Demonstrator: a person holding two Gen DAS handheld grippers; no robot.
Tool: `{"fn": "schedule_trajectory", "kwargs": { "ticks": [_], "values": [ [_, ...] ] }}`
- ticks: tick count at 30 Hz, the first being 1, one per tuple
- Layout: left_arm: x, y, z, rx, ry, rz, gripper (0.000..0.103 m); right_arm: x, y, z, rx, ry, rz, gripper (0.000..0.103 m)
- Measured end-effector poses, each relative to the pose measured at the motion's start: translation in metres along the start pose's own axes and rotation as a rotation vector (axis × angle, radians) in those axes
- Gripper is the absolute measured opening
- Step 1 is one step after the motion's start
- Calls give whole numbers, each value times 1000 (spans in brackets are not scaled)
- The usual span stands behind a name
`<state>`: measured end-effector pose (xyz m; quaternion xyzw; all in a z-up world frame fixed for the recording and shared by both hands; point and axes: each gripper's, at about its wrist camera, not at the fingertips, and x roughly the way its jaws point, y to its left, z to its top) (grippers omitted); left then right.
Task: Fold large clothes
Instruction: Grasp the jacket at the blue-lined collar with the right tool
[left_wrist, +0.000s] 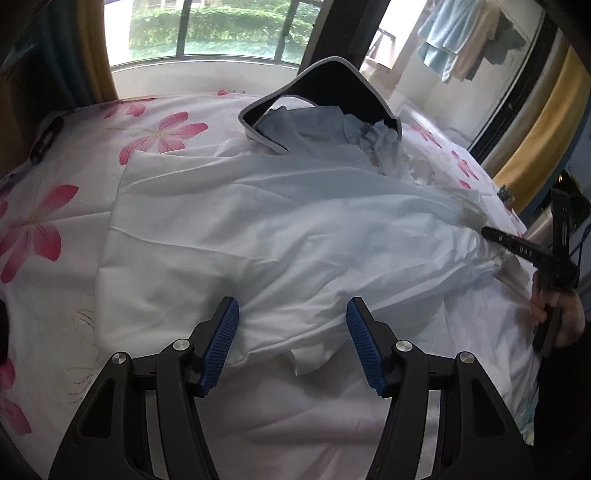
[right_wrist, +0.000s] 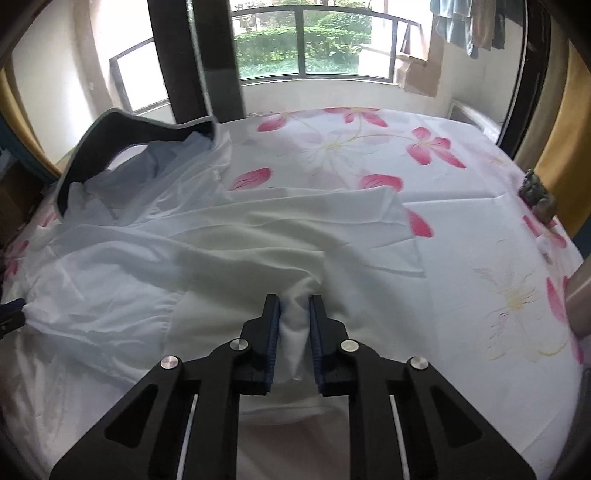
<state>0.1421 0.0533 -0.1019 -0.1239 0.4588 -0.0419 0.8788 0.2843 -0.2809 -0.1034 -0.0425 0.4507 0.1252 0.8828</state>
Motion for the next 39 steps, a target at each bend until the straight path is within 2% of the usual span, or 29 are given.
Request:
{"fn": "schedule_trajectory", "kwargs": {
  "ticks": [3, 8, 10, 12, 15, 20, 26, 30, 34, 39],
  "values": [
    [-3, 4, 7, 16, 7, 10, 64, -2, -7, 5, 4, 6, -27, 15],
    [-11, 8, 36, 53, -30, 18, 64, -4, -11, 18, -33, 24, -88, 17],
    [-10, 10, 49, 68, -40, 37, 64, -7, -9, 26, -61, 12, -84, 22],
    [-7, 12, 64, 88, -51, 62, 64, -7, -5, 37, -93, -1, -78, 34],
    [-1, 15, 84, 105, -57, 74, 64, -1, 5, 56, -134, -17, -61, 43],
    [24, 26, 113, 88, -46, 79, 64, 21, 35, 88, -222, -24, -27, 44],
    [50, 38, 130, 72, -19, 91, 64, 59, 67, 117, -302, -8, 28, 44],
    [62, 47, 137, 55, -7, 93, 64, 82, 79, 136, -323, 1, 71, 44],
    [73, 54, 143, 53, 9, 98, 64, 104, 88, 151, -341, 11, 71, 44],
    [84, 58, 153, 61, 22, 117, 64, 116, 92, 163, -320, -7, 158, 43]
  ]
}}
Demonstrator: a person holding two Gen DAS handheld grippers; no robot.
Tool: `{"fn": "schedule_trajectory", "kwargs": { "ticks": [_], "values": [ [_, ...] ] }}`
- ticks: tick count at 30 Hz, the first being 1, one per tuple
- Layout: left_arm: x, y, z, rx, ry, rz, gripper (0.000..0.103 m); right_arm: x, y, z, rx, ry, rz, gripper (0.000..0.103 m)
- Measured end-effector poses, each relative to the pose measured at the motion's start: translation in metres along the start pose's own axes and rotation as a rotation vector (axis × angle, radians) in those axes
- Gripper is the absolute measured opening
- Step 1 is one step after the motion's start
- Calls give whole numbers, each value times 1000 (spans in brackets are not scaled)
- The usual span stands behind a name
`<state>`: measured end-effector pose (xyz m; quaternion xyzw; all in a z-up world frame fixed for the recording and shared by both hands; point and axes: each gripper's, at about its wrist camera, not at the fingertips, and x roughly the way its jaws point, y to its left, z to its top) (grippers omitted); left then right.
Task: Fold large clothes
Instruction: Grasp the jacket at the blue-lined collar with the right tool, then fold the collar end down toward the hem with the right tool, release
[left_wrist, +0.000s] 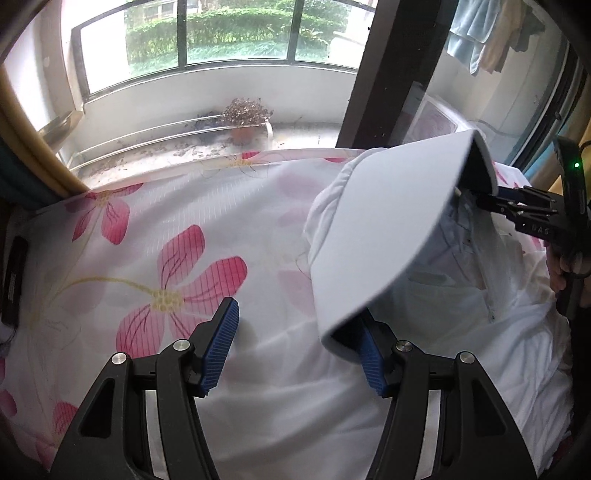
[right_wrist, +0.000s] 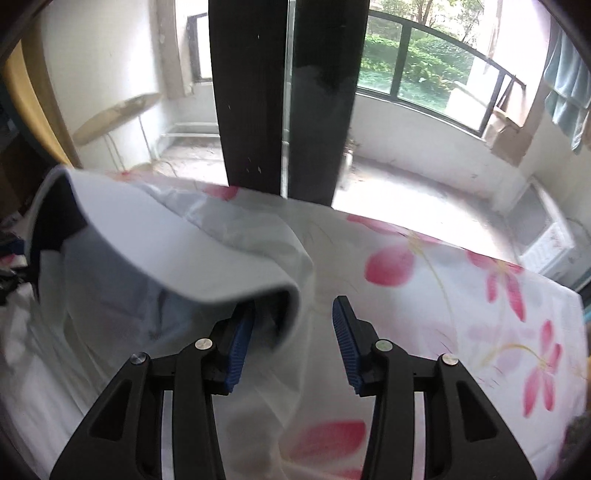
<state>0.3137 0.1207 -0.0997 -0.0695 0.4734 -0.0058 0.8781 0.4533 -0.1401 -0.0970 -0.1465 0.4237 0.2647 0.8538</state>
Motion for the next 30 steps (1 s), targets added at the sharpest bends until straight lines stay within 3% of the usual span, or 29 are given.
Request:
{"fn": "schedule_trajectory", "kwargs": {
  "ticks": [1, 2, 3, 9, 14, 19, 23, 25, 27, 30],
  "values": [
    [1, 1, 1, 0, 0, 4, 64, -2, 0, 0, 1, -16, -1, 40],
    [3, 1, 4, 2, 0, 11, 64, -4, 2, 0, -9, -32, -15, 13],
    [4, 0, 6, 4, -2, 16, 64, -5, 4, 0, -27, -29, -44, 4],
    [14, -2, 22, 23, -11, 31, 64, -26, 2, -14, -35, -50, -140, 4],
    [-6, -23, 28, 125, -64, -81, 64, -35, -6, -35, -5, -13, -168, 4],
    [-30, -31, 29, 143, -76, -172, 64, -39, -6, -48, -2, 12, -144, 5],
    [-45, -25, 42, 114, -138, -179, 64, -55, -9, -46, -3, 6, -129, 13],
    [-46, -19, 48, 86, -162, -174, 64, -64, -11, -43, -9, -13, -131, 25],
    [-39, -14, 57, 66, -168, -161, 64, -73, -12, -38, -14, -42, -129, 48],
    [-22, -13, 61, 41, -149, -130, 64, -77, -14, -27, -14, -87, -110, 59]
  ]
}}
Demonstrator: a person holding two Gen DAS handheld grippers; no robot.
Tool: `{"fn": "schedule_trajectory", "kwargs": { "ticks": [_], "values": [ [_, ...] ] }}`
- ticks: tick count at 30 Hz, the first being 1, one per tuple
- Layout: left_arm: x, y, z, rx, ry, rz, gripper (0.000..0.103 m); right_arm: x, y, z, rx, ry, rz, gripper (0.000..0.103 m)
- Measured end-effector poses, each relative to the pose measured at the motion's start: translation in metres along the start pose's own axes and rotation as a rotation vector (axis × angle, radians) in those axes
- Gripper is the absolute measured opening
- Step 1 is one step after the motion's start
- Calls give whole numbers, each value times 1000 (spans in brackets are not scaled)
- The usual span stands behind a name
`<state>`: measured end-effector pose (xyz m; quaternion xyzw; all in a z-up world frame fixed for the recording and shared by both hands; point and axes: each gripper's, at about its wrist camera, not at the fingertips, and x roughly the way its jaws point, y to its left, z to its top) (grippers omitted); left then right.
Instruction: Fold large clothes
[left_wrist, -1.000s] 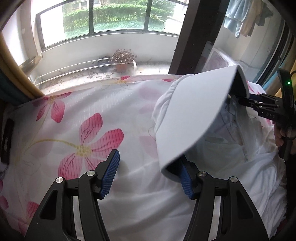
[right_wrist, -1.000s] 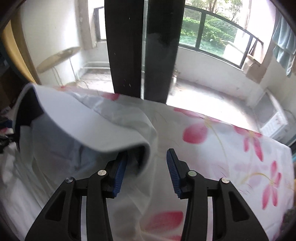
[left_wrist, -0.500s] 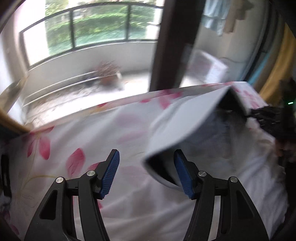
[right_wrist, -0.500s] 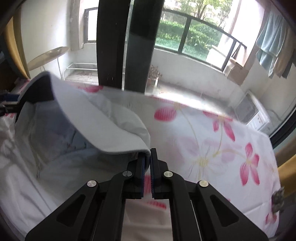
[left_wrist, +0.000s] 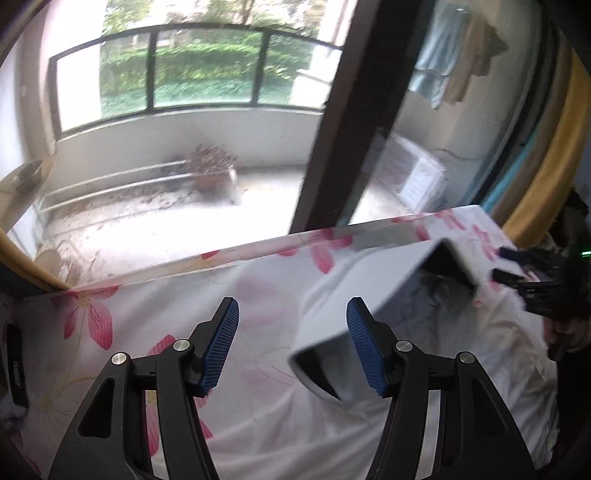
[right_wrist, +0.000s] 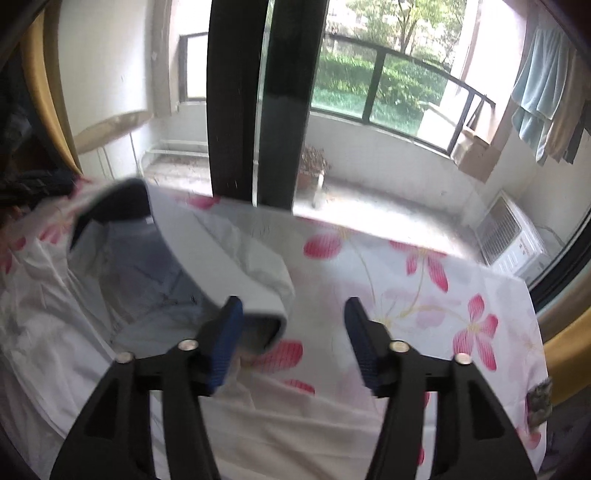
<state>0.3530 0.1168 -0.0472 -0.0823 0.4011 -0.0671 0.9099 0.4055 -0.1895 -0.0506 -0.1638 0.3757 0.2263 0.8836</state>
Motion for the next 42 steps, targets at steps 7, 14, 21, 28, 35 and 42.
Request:
{"fn": "schedule_trajectory", "kwargs": {
  "ticks": [7, 14, 21, 28, 35, 42],
  "values": [
    [30, -4, -13, -9, 81, -21, 64, 38, 0, 19, 11, 34, 38, 60],
    [34, 2, -31, 31, 140, -32, 64, 71, 9, 7, -9, 147, 151, 60],
    [39, 12, -42, 67, 184, -54, 65, 79, 0, -6, 51, 185, 226, 60],
    [38, 6, -44, 108, 194, -98, 65, 76, 10, -14, 19, 179, 262, 58],
    [40, 2, -47, 140, 170, -110, 65, 56, 33, -17, -139, 120, 177, 19],
    [32, -11, -48, 194, 137, -111, 27, 40, 28, -17, -156, 68, 131, 16]
  ]
}}
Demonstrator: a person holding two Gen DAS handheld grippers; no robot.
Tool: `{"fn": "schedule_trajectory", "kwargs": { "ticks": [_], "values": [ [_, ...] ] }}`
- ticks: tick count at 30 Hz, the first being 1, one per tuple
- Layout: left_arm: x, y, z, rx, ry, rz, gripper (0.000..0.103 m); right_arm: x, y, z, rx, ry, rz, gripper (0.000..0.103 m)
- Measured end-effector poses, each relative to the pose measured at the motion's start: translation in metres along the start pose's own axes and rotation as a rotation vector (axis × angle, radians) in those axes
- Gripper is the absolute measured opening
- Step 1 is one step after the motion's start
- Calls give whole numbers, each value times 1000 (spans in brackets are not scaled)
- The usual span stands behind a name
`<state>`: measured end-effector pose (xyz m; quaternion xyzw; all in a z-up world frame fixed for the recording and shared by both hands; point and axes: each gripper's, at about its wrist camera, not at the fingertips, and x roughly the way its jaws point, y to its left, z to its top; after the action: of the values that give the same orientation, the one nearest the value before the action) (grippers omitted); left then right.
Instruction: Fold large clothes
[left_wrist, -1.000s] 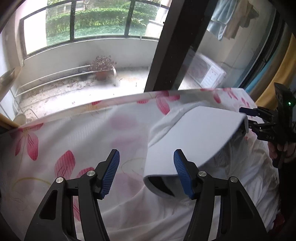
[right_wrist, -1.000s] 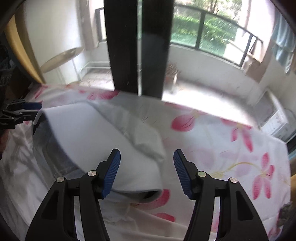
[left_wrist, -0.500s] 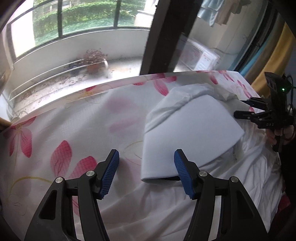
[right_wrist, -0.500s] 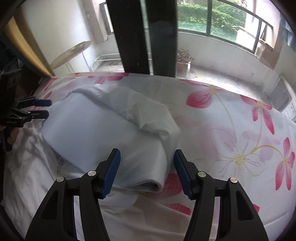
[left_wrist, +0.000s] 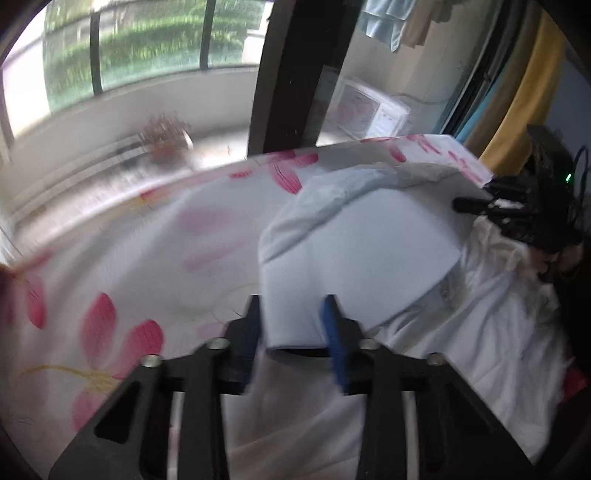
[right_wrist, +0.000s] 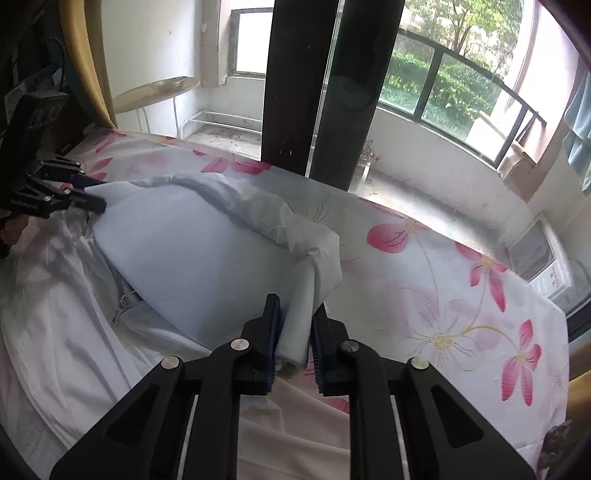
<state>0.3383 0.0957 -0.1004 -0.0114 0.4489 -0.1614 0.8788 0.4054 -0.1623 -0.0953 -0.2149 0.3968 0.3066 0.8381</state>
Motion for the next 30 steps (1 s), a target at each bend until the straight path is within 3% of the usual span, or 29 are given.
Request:
{"fn": "schedule_trajectory", "kwargs": {
  "ticks": [2, 5, 7, 8, 9, 12, 13, 14, 15, 17, 20, 24, 27, 30],
  "values": [
    [-7, -5, 2, 32, -31, 26, 18, -1, -1, -1, -4, 8, 27, 16],
    [-19, -9, 5, 60, -78, 60, 15, 0, -8, -3, 16, 24, 82, 24],
    [-27, -10, 6, 74, -117, 74, 14, 6, -19, -3, 63, 50, 162, 38],
    [-29, -10, 6, 77, -127, 73, 14, 11, -25, -3, 83, 73, 208, 57],
    [-30, -10, 7, 79, -130, 71, 14, 17, -32, -3, 112, 97, 254, 66],
    [-33, -13, 6, 96, -154, 72, 14, 26, -40, -3, 177, 100, 349, 65],
    [-35, -14, 5, 103, -163, 73, 14, 26, -38, -3, 171, 93, 364, 59],
    [-36, -14, 5, 109, -172, 87, 14, 26, -32, -2, 146, 87, 350, 29],
    [-38, -14, 4, 111, -181, 94, 14, 24, -25, -1, 107, 82, 318, 23],
    [-45, -14, 5, 104, -219, 78, 14, 16, -13, 1, 52, 50, 265, 19],
    [-51, -18, 4, 108, -258, 63, 14, 0, 11, 0, -63, -6, 116, 16],
    [-48, -34, -7, 173, -254, 104, 15, -17, 49, -13, -227, -81, -99, 16],
    [-49, -42, -17, 204, -253, 132, 15, -22, 63, -26, -266, -122, -179, 17],
    [-53, -46, -26, 207, -244, 148, 15, -29, 64, -37, -246, -159, -161, 21]
  ]
}}
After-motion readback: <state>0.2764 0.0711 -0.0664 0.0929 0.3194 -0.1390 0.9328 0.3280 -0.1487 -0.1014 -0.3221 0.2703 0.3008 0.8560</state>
